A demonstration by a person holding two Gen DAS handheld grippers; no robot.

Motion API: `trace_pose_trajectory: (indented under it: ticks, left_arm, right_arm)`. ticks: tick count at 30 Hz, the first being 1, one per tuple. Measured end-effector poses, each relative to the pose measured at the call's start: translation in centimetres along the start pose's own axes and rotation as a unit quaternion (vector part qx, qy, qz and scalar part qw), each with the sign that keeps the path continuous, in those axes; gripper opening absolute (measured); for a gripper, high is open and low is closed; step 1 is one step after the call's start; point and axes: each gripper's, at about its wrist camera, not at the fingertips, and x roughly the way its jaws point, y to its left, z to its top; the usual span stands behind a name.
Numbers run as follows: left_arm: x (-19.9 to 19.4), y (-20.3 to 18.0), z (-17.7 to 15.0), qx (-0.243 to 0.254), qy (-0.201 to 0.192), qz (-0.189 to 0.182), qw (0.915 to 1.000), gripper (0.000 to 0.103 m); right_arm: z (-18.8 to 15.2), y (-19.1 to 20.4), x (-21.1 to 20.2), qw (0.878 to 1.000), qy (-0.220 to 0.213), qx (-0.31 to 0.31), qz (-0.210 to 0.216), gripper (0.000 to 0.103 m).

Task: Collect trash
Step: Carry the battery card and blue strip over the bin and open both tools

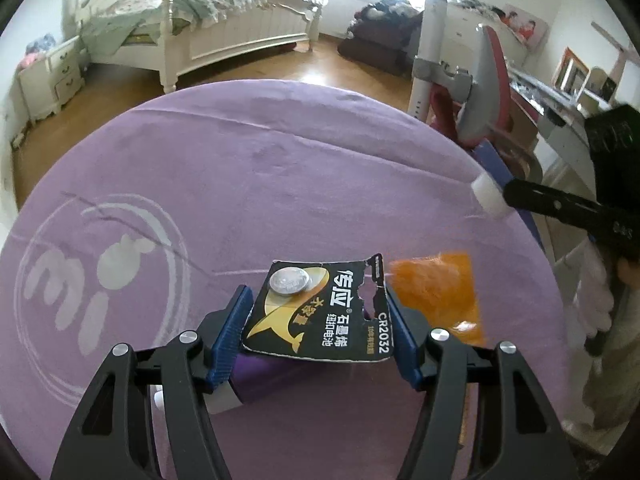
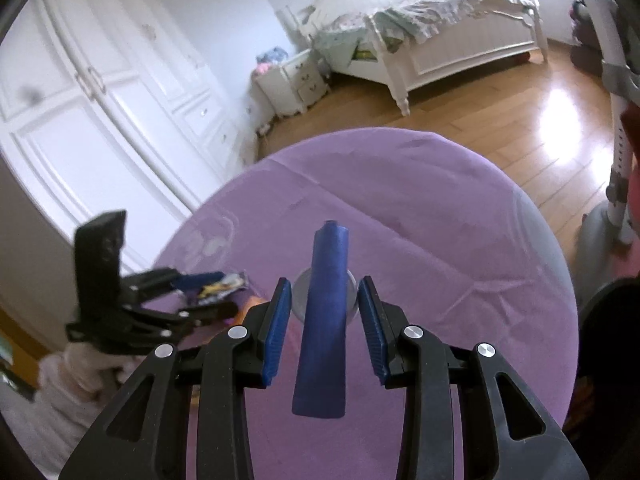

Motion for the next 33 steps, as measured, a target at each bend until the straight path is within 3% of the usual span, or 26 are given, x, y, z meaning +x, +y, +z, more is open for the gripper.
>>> trace_pose_trajectory:
  ticks: [6,10,20,29,31,33]
  left_arm:
    - [-1.7,-0.8,0.1,-0.022,-0.042,0.003,0.9989,0.063]
    - [-2.8,-2.1,0.1,-0.019,-0.062,0.009,0.9978,0.063]
    - [-1.5,-3.7,-0.1,0.002,-0.045,0.033,0.9985,0.064]
    - [-1.1,-3.3,0.0,-0.009,-0.042,0.023,0.9988,0.064]
    - [-1.1,-3.0,0.0,-0.013,-0.042,0.014,0.999,0.063]
    - [-1.3,-2.7,-0.1,-0.022,-0.044,0.006,0.9988,0.063]
  right_arm:
    - [-0.8,-0.5,-1.5,1.0,-0.013,0.019,0.002,0.036]
    - [-1.7,-1.3,-0.2,0.999,0.012,0.013,-0.049,0.036]
    - [-3.4,-1.2,1.7,0.996,0.055,-0.005,-0.077,0.038]
    - [-4.5,-1.1,0.8,0.995,0.049,-0.006,-0.085,0.042]
    - [-4.6,-1.1,0.5,0.996,0.044,-0.003,-0.081,0.024]
    - [-4.6,-1.2,0.0,0.997,0.036,0.004,-0.075,0.02]
